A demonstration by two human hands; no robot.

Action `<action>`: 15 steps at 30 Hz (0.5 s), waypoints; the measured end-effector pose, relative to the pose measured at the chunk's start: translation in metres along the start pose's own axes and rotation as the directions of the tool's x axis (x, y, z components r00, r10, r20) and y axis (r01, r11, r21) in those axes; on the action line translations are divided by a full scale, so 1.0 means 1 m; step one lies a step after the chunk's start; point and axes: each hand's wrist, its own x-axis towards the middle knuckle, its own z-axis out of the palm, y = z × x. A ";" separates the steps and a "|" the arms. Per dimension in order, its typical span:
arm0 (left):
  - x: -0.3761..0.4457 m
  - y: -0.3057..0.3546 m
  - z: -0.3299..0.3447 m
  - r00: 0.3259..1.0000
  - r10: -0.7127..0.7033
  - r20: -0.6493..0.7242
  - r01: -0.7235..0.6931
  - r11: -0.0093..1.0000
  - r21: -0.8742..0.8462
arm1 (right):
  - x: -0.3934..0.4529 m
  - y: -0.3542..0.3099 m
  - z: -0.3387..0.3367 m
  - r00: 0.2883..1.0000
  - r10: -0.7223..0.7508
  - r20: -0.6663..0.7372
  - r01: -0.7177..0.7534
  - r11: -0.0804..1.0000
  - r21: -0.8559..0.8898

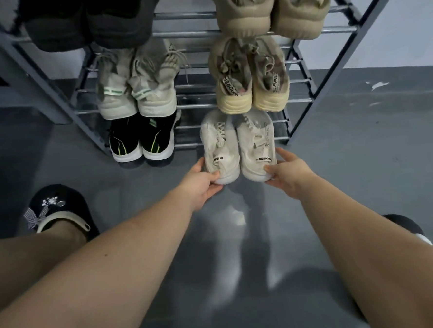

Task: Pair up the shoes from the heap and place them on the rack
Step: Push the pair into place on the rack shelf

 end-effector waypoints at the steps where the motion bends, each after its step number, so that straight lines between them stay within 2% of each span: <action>1: 0.010 0.006 0.002 1.000 0.007 -0.003 -0.007 1.000 0.001 | 0.011 -0.005 0.004 1.000 -0.007 -0.011 0.007 1.000 -0.018; 8: 0.082 0.037 0.021 0.999 0.037 -0.015 -0.036 0.999 0.009 | 0.081 -0.039 0.017 0.991 -0.106 -0.082 0.090 0.981 -0.171; 15: 0.136 0.046 0.028 0.999 0.032 -0.006 -0.032 0.998 0.047 | 0.130 -0.041 0.023 0.984 -0.097 -0.151 0.071 0.983 -0.169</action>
